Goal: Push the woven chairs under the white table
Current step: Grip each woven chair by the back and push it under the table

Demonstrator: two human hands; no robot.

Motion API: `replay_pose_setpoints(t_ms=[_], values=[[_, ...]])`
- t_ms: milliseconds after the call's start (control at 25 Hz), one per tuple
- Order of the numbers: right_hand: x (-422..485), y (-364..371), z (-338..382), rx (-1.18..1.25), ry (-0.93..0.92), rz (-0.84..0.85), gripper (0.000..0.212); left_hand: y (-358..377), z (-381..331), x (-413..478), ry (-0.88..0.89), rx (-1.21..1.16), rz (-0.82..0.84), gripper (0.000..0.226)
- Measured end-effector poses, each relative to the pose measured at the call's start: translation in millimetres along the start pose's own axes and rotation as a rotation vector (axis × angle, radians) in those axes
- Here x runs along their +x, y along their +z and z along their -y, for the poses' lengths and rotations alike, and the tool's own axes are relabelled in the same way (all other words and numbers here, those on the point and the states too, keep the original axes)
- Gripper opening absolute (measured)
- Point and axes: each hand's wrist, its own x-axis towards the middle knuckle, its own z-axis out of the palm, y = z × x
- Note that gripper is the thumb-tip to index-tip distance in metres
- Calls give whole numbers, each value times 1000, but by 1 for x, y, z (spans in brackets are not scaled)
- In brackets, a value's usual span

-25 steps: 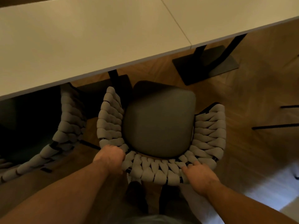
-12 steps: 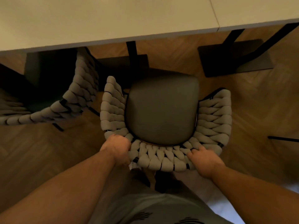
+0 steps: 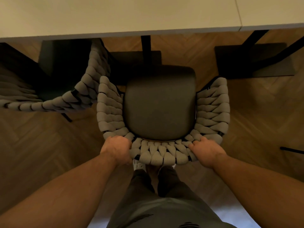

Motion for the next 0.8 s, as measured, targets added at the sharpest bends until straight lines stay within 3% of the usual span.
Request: replay_pose_setpoints(t_ms=[440,600,680,800], values=[[39,-26,-51,-25,8,-29,39,-9,-24,26,-97,-120,-122,33],[41,-20,-55,7,35,-54,39,10,-27,24,-88,-117,-175,49],[41,-22,-54,17,49,-32,41,17,-19,19,-56,-300,-181,56],[46,-30,-45,48,66,25,48,18,1,17,-142,-721,-289,36]])
